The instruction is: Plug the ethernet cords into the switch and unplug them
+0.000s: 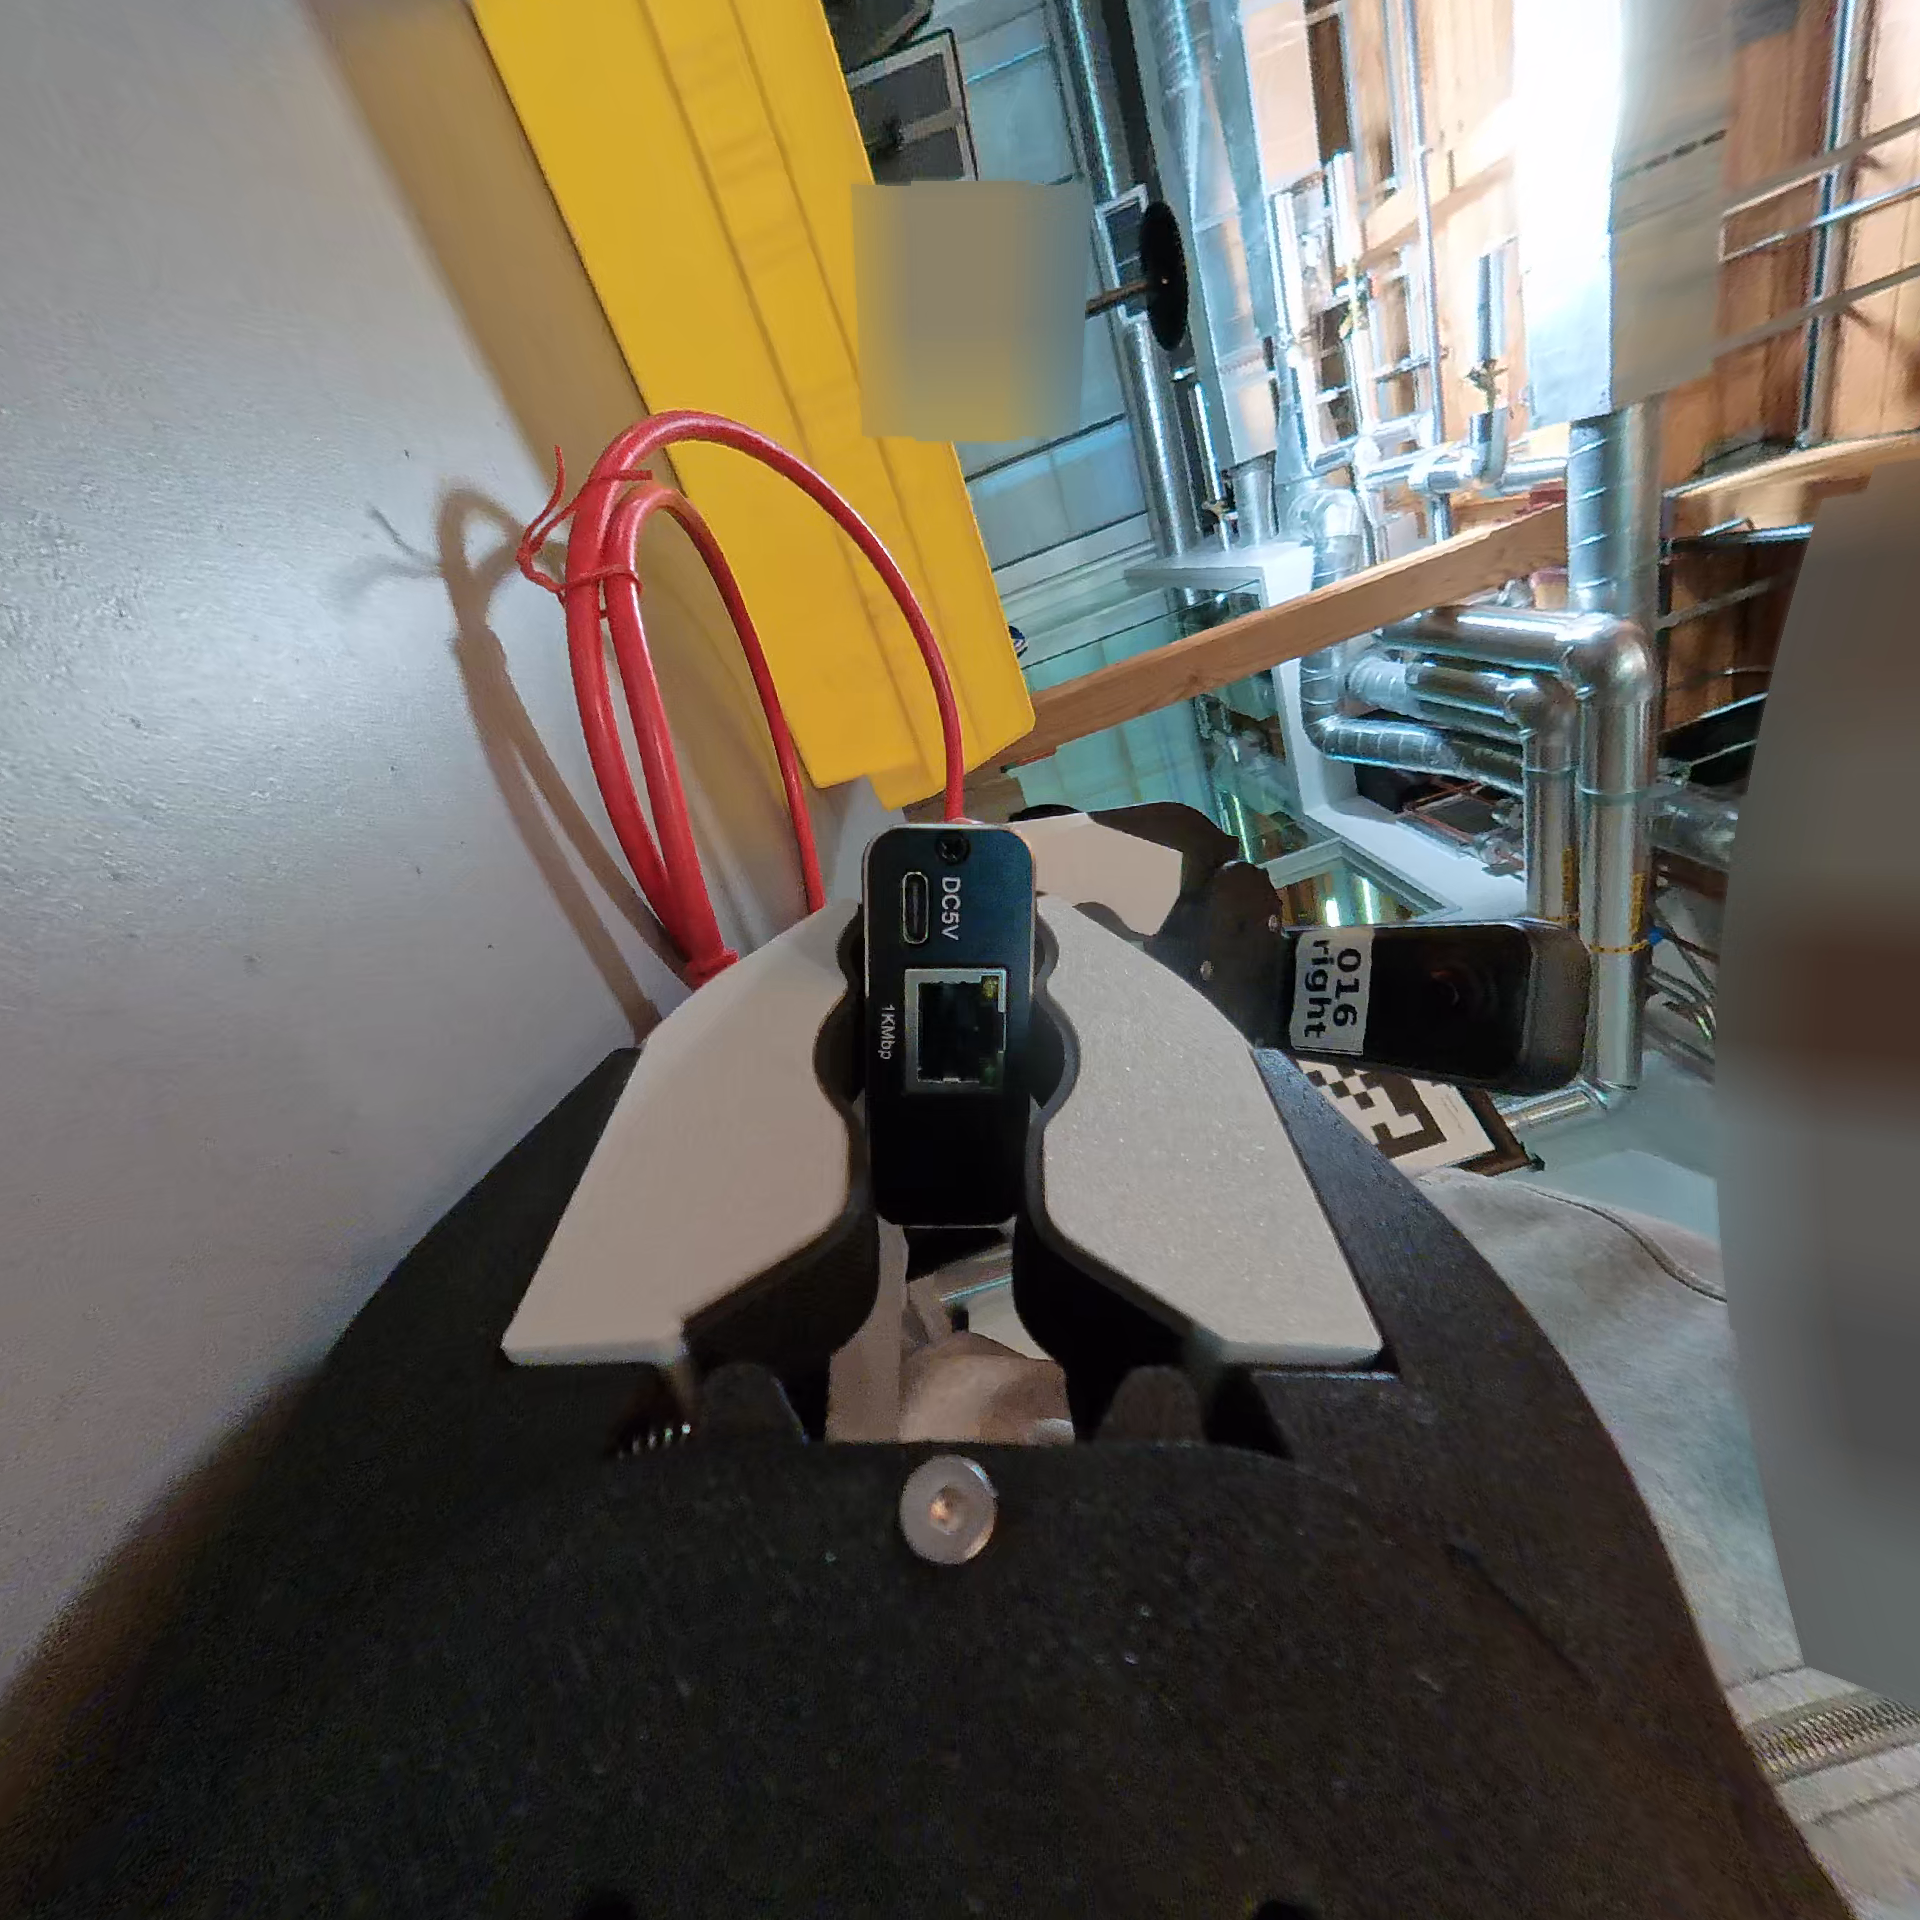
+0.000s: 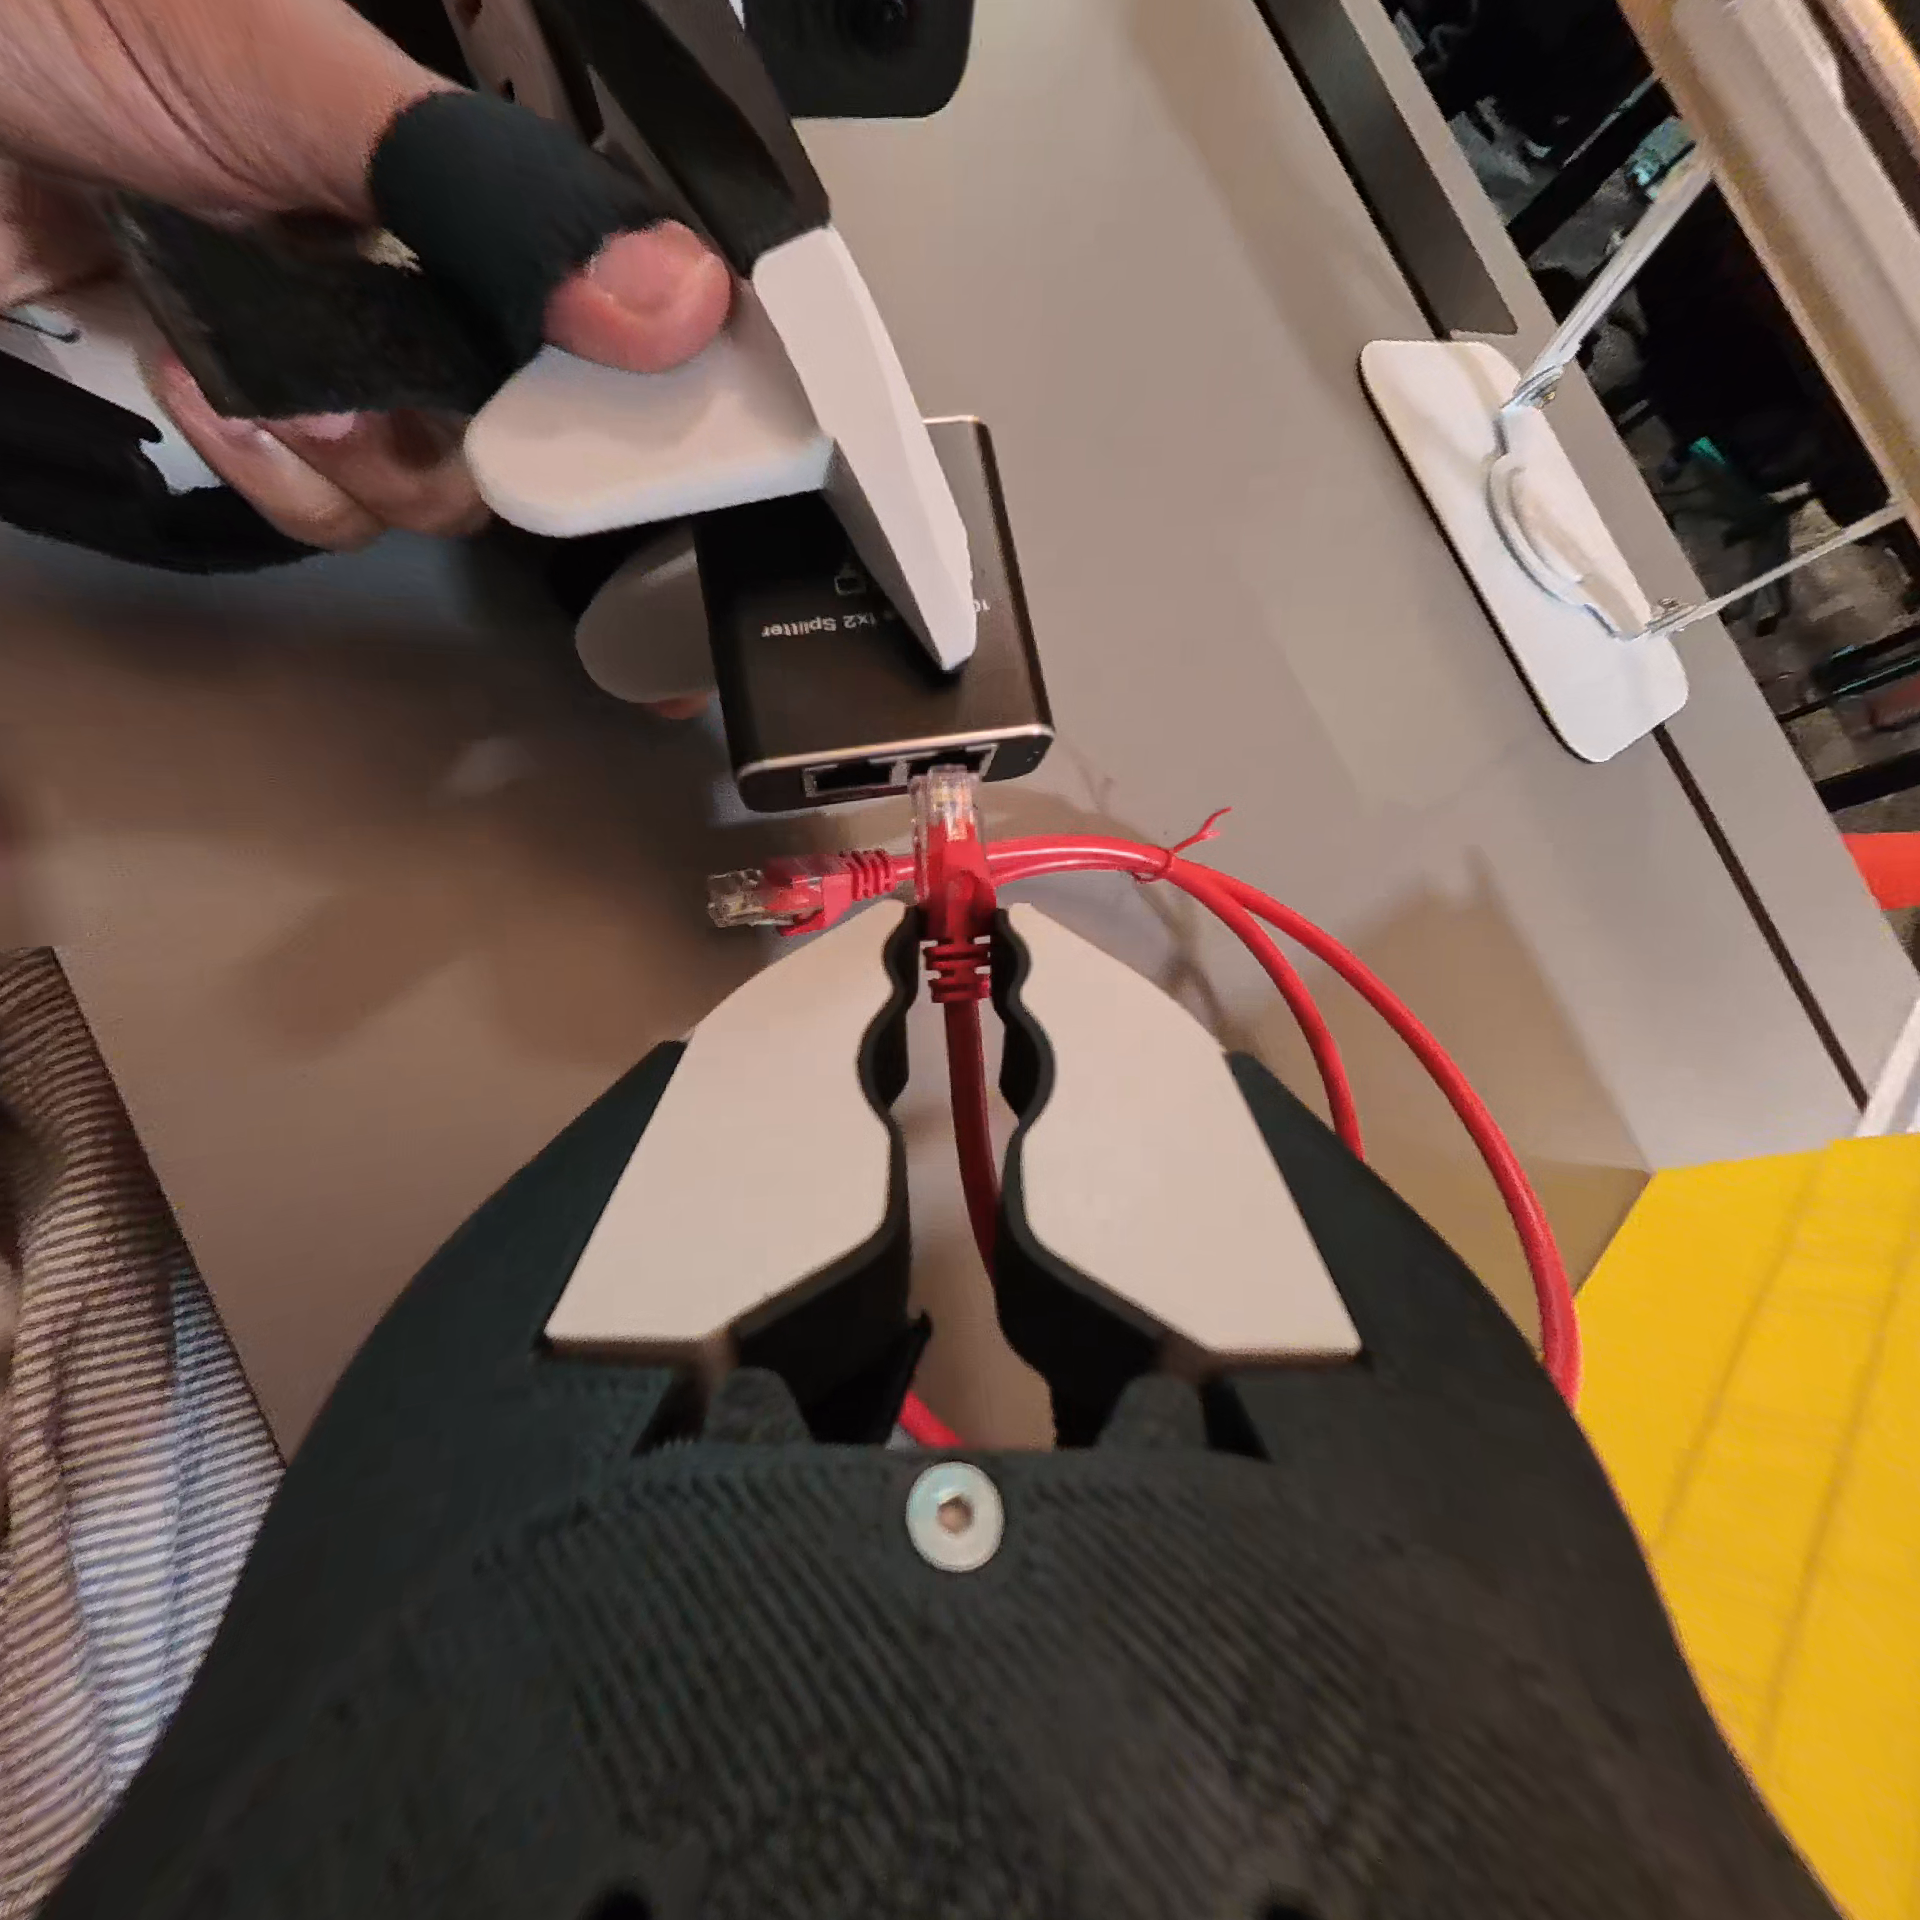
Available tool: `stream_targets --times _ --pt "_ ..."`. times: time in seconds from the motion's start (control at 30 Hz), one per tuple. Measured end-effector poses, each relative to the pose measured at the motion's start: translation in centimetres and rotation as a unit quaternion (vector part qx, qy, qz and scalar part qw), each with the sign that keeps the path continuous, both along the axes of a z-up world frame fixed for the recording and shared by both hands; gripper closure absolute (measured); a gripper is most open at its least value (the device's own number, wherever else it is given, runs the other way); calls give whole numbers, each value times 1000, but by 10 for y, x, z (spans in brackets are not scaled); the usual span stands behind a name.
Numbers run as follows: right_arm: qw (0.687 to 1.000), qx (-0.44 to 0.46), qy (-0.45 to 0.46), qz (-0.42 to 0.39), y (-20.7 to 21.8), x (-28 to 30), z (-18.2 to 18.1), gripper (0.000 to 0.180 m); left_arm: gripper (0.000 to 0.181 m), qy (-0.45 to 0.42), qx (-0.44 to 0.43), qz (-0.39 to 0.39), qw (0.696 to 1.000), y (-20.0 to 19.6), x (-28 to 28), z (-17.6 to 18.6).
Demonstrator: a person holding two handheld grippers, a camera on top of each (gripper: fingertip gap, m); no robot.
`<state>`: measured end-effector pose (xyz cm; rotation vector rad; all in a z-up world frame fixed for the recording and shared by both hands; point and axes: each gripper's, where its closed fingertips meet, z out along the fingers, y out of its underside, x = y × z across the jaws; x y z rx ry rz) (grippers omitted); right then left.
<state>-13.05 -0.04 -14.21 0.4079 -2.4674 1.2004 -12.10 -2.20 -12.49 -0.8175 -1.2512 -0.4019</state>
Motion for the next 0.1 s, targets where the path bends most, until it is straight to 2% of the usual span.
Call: stream_targets --times 0.03,0.1 --pt "1000 -2 2 -1 0 0 1 167 156 1 -6 1 1000 0 0 0" --pt "1000 -1 15 -4 0 -1 3 167 156 4 -18 4 1000 2 0 -1"
